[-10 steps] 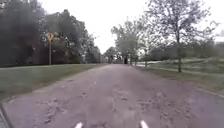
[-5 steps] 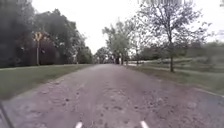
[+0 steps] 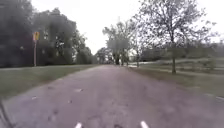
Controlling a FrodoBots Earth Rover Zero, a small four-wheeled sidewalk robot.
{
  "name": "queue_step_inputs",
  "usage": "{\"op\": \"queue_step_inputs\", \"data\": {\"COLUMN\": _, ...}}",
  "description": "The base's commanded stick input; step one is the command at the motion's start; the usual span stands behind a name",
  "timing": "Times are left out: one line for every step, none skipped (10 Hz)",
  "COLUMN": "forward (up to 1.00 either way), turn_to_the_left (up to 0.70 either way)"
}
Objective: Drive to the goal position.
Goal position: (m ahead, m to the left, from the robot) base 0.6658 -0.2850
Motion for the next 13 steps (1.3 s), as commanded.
{"op": "queue_step_inputs", "data": {"forward": 0.70, "turn_to_the_left": 0.35}}
{"op": "queue_step_inputs", "data": {"forward": 0.70, "turn_to_the_left": 0.28}}
{"op": "queue_step_inputs", "data": {"forward": 0.70, "turn_to_the_left": 0.22}}
{"op": "queue_step_inputs", "data": {"forward": 0.70, "turn_to_the_left": 0.15}}
{"op": "queue_step_inputs", "data": {"forward": 0.70, "turn_to_the_left": 0.08}}
{"op": "queue_step_inputs", "data": {"forward": 0.70, "turn_to_the_left": 0.01}}
{"op": "queue_step_inputs", "data": {"forward": 0.70, "turn_to_the_left": 0.00}}
{"op": "queue_step_inputs", "data": {"forward": 0.70, "turn_to_the_left": 0.00}}
{"op": "queue_step_inputs", "data": {"forward": 0.70, "turn_to_the_left": 0.00}}
{"op": "queue_step_inputs", "data": {"forward": 0.70, "turn_to_the_left": 0.00}}
{"op": "queue_step_inputs", "data": {"forward": 0.70, "turn_to_the_left": 0.00}}
{"op": "queue_step_inputs", "data": {"forward": 0.70, "turn_to_the_left": 0.00}}
{"op": "queue_step_inputs", "data": {"forward": 0.70, "turn_to_the_left": 0.00}}
